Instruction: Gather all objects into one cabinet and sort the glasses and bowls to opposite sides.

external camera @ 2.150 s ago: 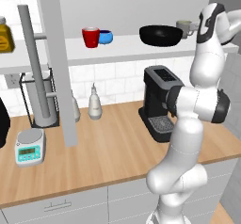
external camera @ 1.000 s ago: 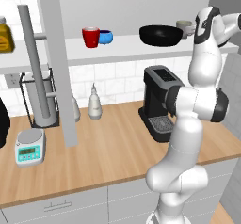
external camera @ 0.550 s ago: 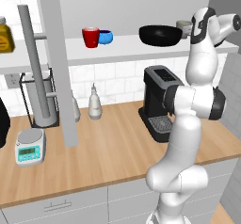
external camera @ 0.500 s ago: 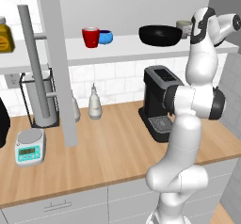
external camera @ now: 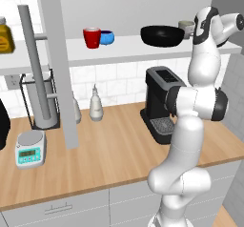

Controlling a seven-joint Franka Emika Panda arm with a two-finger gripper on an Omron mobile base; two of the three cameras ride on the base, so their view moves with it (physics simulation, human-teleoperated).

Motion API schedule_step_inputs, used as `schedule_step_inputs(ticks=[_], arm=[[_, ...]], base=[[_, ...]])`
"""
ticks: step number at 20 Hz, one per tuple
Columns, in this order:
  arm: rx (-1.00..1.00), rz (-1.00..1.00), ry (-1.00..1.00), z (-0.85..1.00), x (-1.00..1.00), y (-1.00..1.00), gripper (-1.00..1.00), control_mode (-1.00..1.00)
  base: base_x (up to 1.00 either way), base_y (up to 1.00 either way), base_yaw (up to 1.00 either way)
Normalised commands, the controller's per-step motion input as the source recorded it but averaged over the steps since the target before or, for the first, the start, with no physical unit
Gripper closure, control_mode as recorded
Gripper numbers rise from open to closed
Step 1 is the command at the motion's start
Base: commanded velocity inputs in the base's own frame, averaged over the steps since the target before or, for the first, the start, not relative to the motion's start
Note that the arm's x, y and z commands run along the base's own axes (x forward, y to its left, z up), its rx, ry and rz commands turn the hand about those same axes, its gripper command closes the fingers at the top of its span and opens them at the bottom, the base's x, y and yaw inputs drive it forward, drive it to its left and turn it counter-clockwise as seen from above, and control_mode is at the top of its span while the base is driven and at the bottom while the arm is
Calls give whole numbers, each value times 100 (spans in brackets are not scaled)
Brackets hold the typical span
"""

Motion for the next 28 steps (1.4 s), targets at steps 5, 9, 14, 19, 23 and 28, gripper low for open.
schedule_step_inputs(ticks=[5, 9, 14, 19, 23, 28], arm=[[0, 0, 0, 0, 0, 0, 100, -100], [0, 0, 0, 0, 0, 0, 100, -100], [0, 0, 0, 0, 0, 0, 100, -100], [0, 0, 0, 0, 0, 0, 100, -100], [0, 0, 0, 0, 0, 0, 100, -100], [0, -1, -2, 2, -40, 0, 100, -100]], base=[[0, 0, 0], [0, 0, 0], [0, 0, 0], [0, 0, 0], [0, 0, 0], [0, 0, 0]])
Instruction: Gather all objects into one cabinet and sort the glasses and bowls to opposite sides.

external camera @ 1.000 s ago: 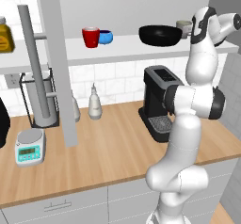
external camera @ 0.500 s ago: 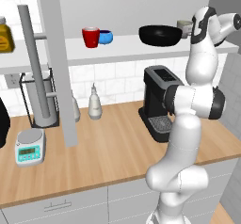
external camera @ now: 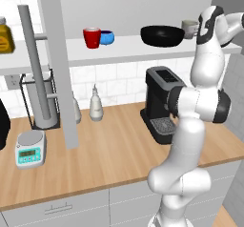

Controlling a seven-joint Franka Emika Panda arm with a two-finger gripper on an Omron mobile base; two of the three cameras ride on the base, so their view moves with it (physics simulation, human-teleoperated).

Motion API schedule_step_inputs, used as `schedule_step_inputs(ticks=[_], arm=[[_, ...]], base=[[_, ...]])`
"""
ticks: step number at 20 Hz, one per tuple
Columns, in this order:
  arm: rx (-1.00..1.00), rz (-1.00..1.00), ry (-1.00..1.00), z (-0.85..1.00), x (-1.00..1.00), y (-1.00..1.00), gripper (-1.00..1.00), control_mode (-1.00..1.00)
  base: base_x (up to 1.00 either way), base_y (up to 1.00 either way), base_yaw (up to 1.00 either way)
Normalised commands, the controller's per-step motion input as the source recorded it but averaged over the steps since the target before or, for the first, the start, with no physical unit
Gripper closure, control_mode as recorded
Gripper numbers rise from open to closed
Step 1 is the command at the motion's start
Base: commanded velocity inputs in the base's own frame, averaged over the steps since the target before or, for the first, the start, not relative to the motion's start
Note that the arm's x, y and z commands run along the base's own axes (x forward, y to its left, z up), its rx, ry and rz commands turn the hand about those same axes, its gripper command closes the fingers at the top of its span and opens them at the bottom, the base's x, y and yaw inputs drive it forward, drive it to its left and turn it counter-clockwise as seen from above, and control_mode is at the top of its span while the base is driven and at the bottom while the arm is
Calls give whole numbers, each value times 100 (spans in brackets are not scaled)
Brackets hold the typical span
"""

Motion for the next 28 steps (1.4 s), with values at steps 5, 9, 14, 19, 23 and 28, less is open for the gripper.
schedule_step_inputs(ticks=[5, 9, 14, 19, 23, 28], arm=[[0, -8, 0, 13, -88, 4, 100, -100], [0, -9, 0, 9, -91, 26, 100, -100], [-1, -7, 0, 0, -93, 51, 100, -100], [-1, -11, 0, 3, -95, 71, 100, -100], [-2, -11, 3, 19, -83, 66, 100, -100], [0, -2, 0, 20, -97, 69, 100, -100]], base=[[0, 0, 0], [0, 0, 0], [0, 0, 0], [0, 0, 0], [0, 0, 0], [0, 0, 0]])
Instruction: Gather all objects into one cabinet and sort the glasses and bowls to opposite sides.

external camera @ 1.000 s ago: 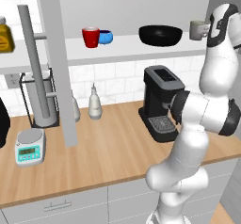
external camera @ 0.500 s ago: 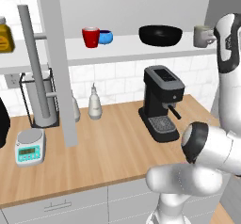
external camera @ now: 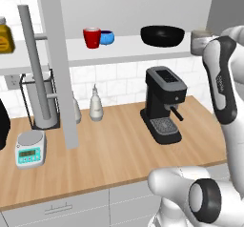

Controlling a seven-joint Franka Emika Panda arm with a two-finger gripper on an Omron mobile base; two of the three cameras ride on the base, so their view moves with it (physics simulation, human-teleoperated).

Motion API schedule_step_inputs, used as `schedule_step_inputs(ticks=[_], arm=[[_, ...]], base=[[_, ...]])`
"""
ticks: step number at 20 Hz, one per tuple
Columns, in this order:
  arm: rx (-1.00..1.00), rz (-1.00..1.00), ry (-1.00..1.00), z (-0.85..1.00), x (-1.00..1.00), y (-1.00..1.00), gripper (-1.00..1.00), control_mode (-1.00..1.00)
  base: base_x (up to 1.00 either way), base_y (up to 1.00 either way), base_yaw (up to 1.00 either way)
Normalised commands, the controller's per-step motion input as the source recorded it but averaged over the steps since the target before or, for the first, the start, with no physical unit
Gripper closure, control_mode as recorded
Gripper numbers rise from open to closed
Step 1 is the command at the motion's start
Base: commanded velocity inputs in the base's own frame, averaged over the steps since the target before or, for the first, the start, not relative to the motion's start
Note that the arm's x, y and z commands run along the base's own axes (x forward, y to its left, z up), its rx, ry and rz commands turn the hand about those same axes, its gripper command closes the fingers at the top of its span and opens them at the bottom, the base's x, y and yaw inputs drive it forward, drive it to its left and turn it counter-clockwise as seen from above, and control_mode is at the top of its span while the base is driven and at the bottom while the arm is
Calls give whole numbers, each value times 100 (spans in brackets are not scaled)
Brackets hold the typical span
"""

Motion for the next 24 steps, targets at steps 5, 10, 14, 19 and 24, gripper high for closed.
schedule_step_inputs(ticks=[5, 10, 14, 19, 24], arm=[[0, 3, 0, 21, -84, 72, 100, -100], [0, 2, 0, 26, -44, 79, 100, -100], [0, 0, 0, 31, -14, 96, 100, -100], [0, 0, 1, 20, -4, 97, 100, -100], [0, 6, 3, 0, 0, 84, 100, -100]], base=[[0, 0, 0], [0, 0, 0], [0, 0, 0], [0, 0, 0], [0, 0, 0]])
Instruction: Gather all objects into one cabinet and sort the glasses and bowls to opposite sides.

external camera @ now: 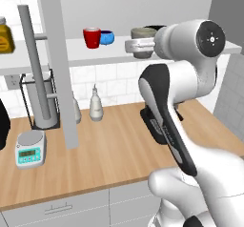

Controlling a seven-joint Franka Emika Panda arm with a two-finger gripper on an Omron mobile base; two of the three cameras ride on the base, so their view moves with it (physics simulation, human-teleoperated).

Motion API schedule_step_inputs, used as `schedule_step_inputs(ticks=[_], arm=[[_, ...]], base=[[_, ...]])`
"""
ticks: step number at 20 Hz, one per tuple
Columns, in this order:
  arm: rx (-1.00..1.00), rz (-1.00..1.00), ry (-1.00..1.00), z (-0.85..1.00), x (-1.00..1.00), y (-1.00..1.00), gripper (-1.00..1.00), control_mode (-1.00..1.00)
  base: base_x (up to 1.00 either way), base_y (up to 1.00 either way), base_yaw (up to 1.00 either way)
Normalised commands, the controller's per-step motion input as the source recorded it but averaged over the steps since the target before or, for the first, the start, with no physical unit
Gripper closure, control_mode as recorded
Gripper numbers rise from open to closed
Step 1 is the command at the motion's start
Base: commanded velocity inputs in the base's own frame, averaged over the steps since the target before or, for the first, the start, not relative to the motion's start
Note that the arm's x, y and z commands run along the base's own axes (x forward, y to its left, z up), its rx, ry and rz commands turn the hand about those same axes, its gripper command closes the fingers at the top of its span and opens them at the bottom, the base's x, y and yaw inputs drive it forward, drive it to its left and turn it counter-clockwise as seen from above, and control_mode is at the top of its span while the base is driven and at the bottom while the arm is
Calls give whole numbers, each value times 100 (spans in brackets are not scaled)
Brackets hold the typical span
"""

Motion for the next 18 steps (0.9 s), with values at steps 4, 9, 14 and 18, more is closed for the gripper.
schedule_step_inputs(ticks=[4, 9, 14, 18], arm=[[4, 11, 0, -5, 0, 47, 100, -100], [5, 11, 0, -12, 23, 17, 100, -100], [1, 6, -3, -34, 44, 15, 100, -100], [0, 0, -3, -25, 60, 11, 100, -100]], base=[[0, 0, 0], [0, 0, 0], [0, 0, 0], [0, 0, 0]])
